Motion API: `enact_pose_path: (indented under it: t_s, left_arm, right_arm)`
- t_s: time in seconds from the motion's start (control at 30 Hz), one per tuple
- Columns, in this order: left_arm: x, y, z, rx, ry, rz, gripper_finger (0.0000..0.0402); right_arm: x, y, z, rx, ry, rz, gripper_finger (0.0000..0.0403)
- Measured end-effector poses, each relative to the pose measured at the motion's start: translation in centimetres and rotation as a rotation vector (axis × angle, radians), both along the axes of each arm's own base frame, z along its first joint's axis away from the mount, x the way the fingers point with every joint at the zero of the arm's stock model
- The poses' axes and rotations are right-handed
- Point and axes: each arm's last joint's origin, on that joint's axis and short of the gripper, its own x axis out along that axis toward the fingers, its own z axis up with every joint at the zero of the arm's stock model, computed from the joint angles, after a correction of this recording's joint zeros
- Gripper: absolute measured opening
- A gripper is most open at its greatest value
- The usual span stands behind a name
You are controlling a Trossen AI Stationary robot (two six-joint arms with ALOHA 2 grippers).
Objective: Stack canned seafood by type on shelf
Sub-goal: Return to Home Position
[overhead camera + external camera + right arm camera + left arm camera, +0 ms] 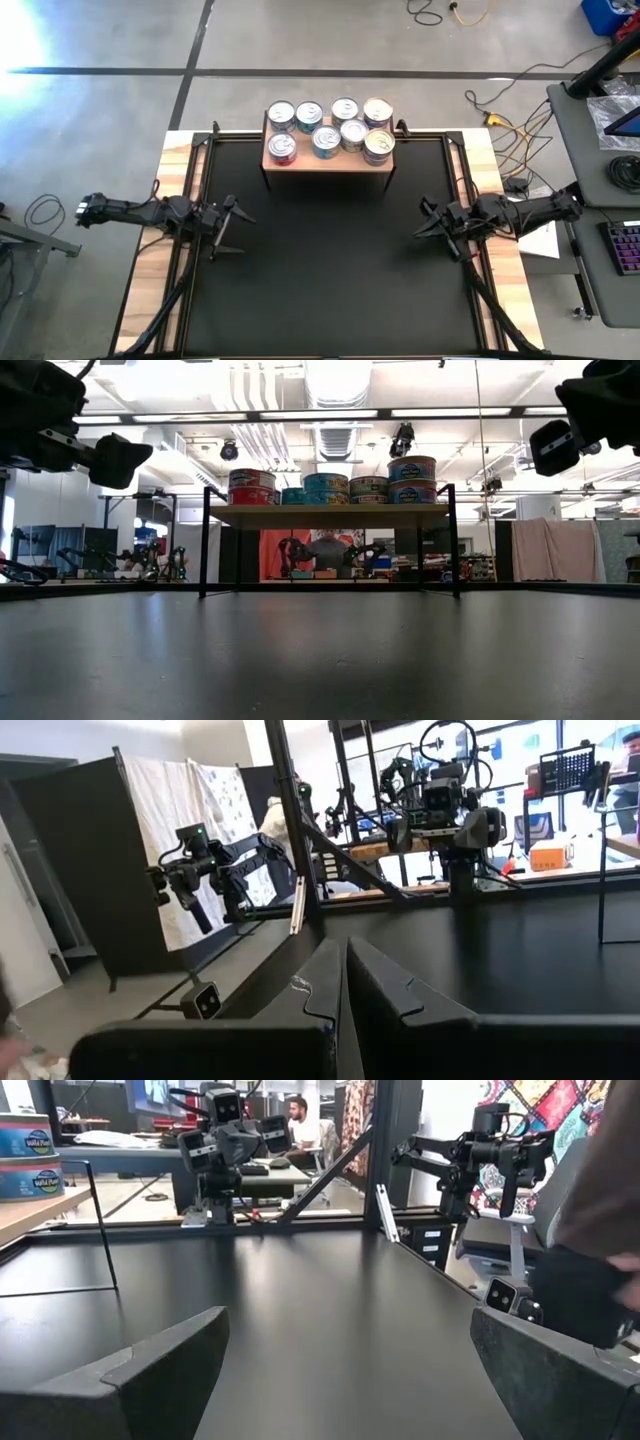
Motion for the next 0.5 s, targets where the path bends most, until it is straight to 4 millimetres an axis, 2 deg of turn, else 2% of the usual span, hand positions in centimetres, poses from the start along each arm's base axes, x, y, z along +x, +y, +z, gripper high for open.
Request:
enact_pose_path:
  t_s: [0.5]
  left_arm:
    - [0.19,-0.03,-0.18,0.004,0.027,0.0,0.04]
  right_arm:
    - [0.01,0.0,-0.04,0.001,0.003,0.0,0.0013]
